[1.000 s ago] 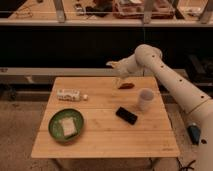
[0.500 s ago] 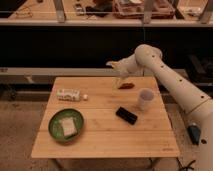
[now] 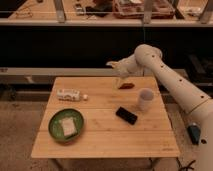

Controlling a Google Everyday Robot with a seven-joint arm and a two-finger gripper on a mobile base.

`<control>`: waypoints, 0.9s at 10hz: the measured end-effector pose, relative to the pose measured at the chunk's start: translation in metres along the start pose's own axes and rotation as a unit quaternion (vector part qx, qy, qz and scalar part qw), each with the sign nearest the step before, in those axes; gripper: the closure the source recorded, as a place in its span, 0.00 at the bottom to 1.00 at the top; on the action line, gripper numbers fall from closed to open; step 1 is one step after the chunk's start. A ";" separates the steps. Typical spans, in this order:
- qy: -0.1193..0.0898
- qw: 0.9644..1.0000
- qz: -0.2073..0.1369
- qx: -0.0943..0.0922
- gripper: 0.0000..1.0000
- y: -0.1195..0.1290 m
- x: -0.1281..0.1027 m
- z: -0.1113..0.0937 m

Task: Place the pepper in the ceramic cup

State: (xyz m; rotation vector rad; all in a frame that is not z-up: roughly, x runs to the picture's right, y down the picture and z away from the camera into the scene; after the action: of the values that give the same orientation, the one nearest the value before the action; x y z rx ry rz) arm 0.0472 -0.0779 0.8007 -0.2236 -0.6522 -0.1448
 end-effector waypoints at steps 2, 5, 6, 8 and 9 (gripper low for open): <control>0.035 0.999 0.000 -0.034 0.20 0.009 0.030 0.001; 0.068 0.996 -0.001 -0.063 0.20 0.008 0.063 0.015; 0.074 0.995 -0.002 -0.065 0.20 0.007 0.070 0.021; 0.099 0.994 -0.005 -0.049 0.20 0.001 0.096 0.036; 0.107 0.993 -0.004 -0.042 0.20 0.001 0.105 0.042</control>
State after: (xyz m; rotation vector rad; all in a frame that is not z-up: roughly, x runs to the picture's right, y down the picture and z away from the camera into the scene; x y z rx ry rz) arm 0.1053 -0.0728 0.8970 -0.2824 -0.4334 -0.2021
